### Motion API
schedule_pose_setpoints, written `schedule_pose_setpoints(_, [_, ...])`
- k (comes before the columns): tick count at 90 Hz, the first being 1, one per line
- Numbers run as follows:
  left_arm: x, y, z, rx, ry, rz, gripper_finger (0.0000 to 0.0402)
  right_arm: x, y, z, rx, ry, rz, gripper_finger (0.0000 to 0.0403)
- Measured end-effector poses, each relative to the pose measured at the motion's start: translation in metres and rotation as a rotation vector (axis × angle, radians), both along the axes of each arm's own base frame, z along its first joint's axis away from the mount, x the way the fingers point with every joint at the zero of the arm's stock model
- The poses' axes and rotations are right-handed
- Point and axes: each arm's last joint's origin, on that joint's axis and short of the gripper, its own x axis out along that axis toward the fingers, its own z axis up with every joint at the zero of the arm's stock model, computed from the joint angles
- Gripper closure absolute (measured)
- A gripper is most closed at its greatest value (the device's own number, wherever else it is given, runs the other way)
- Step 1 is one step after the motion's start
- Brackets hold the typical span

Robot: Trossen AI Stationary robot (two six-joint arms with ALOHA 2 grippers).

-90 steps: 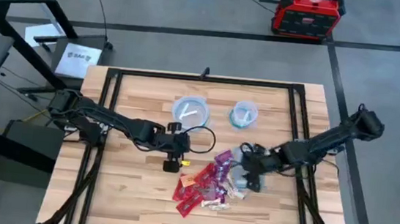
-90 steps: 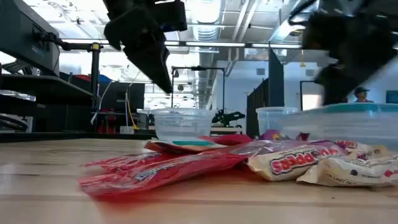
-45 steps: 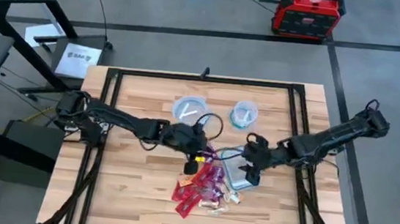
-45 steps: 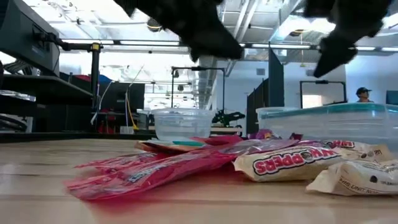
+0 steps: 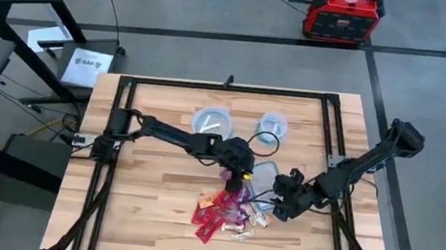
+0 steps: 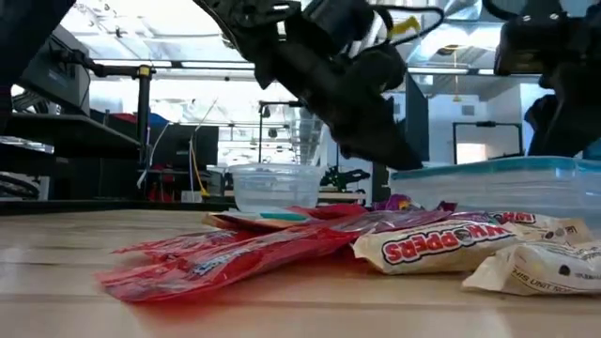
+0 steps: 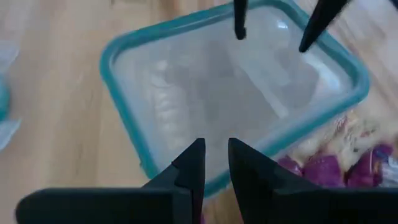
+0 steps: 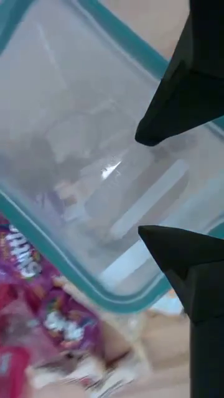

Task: Sort candy
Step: Open the rectangular transparent bin

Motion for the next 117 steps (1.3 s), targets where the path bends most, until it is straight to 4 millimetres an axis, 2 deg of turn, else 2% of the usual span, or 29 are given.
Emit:
schedule_pose_setpoints(18, [-0.003, -0.023, -0.005, -0.074, 0.051, -0.052, 0.0345, 0.004, -0.026, 0.001, -0.092, 0.077, 0.011, 0.0178])
schedule_pose_setpoints(35, [-0.008, -0.039, 0.012, -0.084, 0.015, -0.100, 0.0345, -0.001, -0.045, 0.015, -0.171, 0.023, -0.038, 0.0178])
schedule_pose_setpoints(45, [-0.011, -0.037, 0.027, -0.053, -0.020, -0.085, 0.0345, -0.011, -0.037, 0.032, -0.094, -0.082, -0.035, 0.0178])
schedule_pose_setpoints(56, [-0.013, -0.029, 0.041, -0.036, -0.066, -0.063, 0.0345, -0.022, -0.011, 0.037, 0.005, -0.194, 0.011, 0.0178])
schedule_pose_setpoints(68, [-0.012, -0.024, 0.043, -0.034, -0.079, -0.048, 0.0345, -0.030, 0.021, 0.023, 0.066, -0.385, 0.045, 0.0178])
schedule_pose_setpoints(77, [-0.012, -0.024, 0.042, -0.032, -0.066, -0.049, 0.0345, -0.034, 0.036, 0.002, 0.105, -0.448, 0.032, 0.0178])
schedule_pose_setpoints(94, [-0.015, -0.026, 0.039, -0.028, -0.024, -0.055, 0.0345, -0.032, 0.042, -0.034, 0.116, -0.389, -0.028, 0.0178])
schedule_pose_setpoints(117, [-0.014, -0.025, 0.039, -0.016, -0.031, -0.036, 0.0345, -0.023, 0.054, -0.063, 0.135, -0.413, -0.092, 0.0178])
